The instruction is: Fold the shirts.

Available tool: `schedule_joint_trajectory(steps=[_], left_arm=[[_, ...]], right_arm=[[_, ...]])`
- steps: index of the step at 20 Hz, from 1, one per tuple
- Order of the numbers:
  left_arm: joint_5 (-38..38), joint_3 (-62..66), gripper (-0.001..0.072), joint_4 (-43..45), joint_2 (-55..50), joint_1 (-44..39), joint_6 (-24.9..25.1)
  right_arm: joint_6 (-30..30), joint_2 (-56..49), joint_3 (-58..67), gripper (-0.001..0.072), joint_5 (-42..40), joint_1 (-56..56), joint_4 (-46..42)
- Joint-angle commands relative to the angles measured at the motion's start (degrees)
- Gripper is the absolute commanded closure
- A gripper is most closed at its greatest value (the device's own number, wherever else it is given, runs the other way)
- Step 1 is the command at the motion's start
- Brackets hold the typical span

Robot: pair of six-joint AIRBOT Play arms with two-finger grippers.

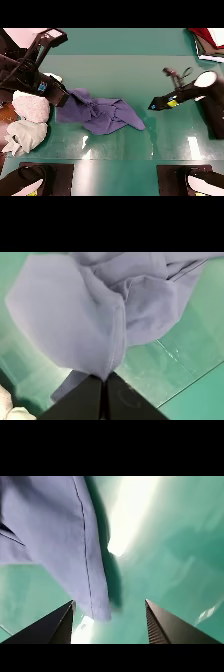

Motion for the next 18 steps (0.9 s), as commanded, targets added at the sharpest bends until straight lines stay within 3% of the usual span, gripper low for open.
schedule_joint_trajectory(steps=[1, 8, 10, 12, 15, 18], left_arm=[[2.6, -1.9, 0.0681, 0.5, 0.0, 0.0, -1.0], [6.1, -1.9, 0.0681, 0.5, 0.0, 0.0, -1.4], [6.1, -1.9, 0.0681, 0.5, 0.0, 0.0, -1.4], [6.2, -1.9, 0.0681, 0.5, 0.0, 0.0, -1.7], [6.3, 1.4, 0.0681, 4.3, 0.1, 0.0, -2.2], [5.2, 12.0, 0.0681, 11.8, 0.1, 0.0, -3.2]], right_arm=[[-5.1, -9.6, -2.0, 0.0202, -2.1, 2.1, 6.4], [-8.9, -17.5, -1.2, 0.0216, -1.9, 3.6, 16.8], [-9.0, -18.4, 0.5, 0.0336, -1.9, 4.5, 16.9], [-9.9, -18.4, 2.9, 0.0689, -2.2, 5.1, 16.9], [-9.5, -15.6, 9.4, 0.0694, -1.4, 2.9, 16.4], [-4.4, -7.0, 17.4, 0.0695, -1.4, -2.8, 8.5]])
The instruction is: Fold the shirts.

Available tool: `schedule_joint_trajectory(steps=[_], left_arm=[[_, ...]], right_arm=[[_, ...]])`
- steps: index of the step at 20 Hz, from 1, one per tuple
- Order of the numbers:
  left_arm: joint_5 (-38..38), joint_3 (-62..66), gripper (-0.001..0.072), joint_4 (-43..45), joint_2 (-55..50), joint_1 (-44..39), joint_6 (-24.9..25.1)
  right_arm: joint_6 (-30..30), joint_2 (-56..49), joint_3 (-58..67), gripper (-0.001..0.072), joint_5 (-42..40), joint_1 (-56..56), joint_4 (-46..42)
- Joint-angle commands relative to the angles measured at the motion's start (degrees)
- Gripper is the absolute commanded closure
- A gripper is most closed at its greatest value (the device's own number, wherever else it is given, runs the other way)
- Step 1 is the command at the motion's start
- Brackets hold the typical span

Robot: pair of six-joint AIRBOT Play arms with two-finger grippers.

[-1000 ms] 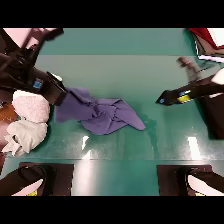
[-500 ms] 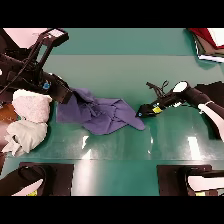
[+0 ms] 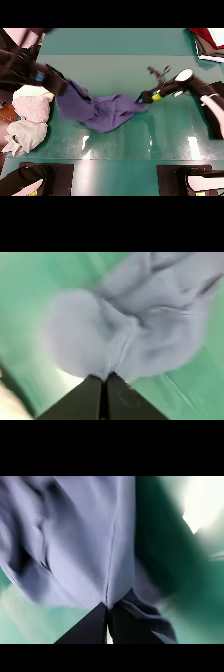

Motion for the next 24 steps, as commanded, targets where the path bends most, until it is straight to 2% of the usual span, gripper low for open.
schedule_joint_trajectory(steps=[1, 4, 7, 13, 16, 20, 22, 24], left_arm=[[-1.0, 11.4, 0.0681, 8.0, 0.1, 0.0, -0.7], [-2.6, 23.0, 0.0681, 9.0, 0.0, 0.0, -0.7], [-3.7, 30.2, 0.0681, 8.7, 0.1, 0.0, -0.7], [-3.3, 30.1, 0.0681, 1.7, 5.7, 0.0, -2.4], [-8.0, 29.6, 0.0681, -3.3, 7.1, 0.0, -4.5], [-17.1, 16.1, 0.0681, -3.3, 7.1, 0.0, -5.2], [-14.3, 4.5, 0.0681, -3.1, 7.1, 0.0, -5.1], [-7.8, -8.8, 0.0681, -3.2, 7.1, 0.0, -5.2]], right_arm=[[4.8, 9.2, 9.5, 0.0695, 0.0, -6.3, -8.7], [5.3, 19.5, 17.0, 0.0695, 0.0, -13.7, -13.4], [5.3, 27.9, 23.9, 0.0695, 0.5, -21.6, -13.5], [5.3, 38.8, 32.3, 0.0695, 1.4, -34.0, -13.5], [6.2, 40.2, 32.7, 0.0695, 3.9, -35.8, -13.4], [9.3, 34.2, 32.7, 0.0696, 13.7, -35.4, -9.7], [11.8, 28.8, 32.6, 0.0695, 18.8, -32.3, -9.7], [11.9, 22.9, 31.9, 0.0695, 23.2, -26.6, -10.5]])
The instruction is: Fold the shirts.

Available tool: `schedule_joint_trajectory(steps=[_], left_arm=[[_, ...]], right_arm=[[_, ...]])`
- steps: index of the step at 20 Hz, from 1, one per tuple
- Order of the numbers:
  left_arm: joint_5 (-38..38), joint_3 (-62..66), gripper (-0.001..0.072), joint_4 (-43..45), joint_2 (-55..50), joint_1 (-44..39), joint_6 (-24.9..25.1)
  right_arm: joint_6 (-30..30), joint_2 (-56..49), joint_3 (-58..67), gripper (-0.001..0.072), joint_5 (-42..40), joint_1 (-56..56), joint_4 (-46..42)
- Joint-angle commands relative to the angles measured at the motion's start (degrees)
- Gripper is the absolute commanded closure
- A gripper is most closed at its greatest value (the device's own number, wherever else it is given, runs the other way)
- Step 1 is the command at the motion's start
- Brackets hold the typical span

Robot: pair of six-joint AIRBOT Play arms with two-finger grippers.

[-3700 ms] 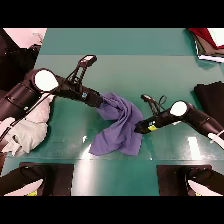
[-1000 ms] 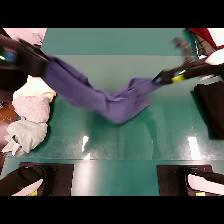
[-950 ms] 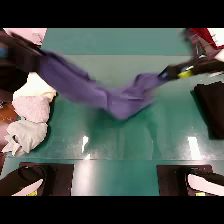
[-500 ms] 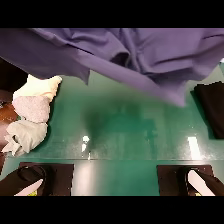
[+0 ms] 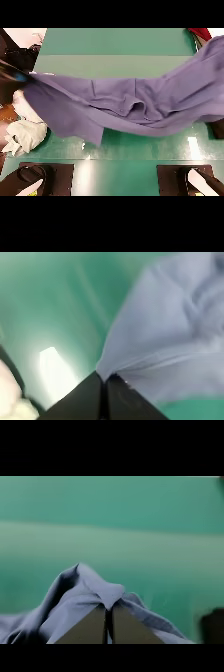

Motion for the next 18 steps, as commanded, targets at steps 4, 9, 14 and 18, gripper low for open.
schedule_joint_trajectory(steps=[4, 9, 14, 18], left_arm=[[20.6, -39.4, 0.0681, -1.7, 0.2, 0.0, -0.4], [29.6, -48.0, 0.0681, 0.5, 0.2, 0.0, -4.5], [33.7, -47.7, 0.0681, 8.2, 0.2, 0.0, -9.2], [40.0, -45.9, 0.0681, 11.0, 0.2, 0.0, -12.3]], right_arm=[[1.3, -15.2, -10.7, 0.0695, 2.5, 16.2, 0.2], [0.4, -24.7, -16.5, 0.0695, -14.9, 24.2, -8.9], [0.5, -32.8, -7.3, 0.0693, -23.8, 23.9, -9.9], [0.5, -36.1, 0.4, 0.0202, -19.7, 20.5, -9.5]])
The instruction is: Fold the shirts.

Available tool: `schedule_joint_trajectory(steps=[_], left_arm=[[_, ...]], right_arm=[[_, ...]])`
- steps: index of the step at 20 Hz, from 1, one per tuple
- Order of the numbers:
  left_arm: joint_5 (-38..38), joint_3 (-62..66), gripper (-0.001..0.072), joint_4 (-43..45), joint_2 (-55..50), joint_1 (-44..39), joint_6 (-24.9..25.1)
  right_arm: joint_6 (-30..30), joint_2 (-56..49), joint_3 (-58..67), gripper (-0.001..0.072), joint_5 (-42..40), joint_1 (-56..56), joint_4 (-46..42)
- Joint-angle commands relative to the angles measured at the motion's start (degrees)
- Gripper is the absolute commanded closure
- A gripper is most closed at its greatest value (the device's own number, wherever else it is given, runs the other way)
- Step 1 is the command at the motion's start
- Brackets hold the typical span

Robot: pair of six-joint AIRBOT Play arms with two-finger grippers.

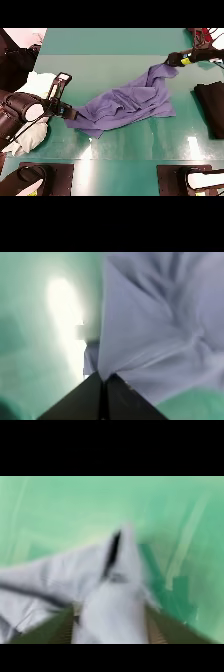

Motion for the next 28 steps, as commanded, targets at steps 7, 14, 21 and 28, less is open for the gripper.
schedule_joint_trajectory(steps=[7, 14, 21, 28], left_arm=[[10.3, 1.2, 0.0681, 3.4, -0.3, 3.5, -6.0], [11.2, 1.2, 0.0681, -7.4, -0.3, 13.3, -2.0], [9.8, 1.2, 0.0681, -8.9, -0.3, 13.3, -2.0], [6.1, 1.2, 0.068, -8.9, -0.3, 13.3, -2.0]], right_arm=[[0.1, 1.7, -9.6, 0.0279, 21.2, -15.2, -0.3], [-3.3, 10.9, -38.5, 0.0251, 18.3, -22.7, 3.3], [-6.4, 10.9, -49.1, 0.0254, 13.4, -19.5, 12.6], [-6.4, 11.0, -50.3, 0.0445, 10.3, -15.5, 9.2]])
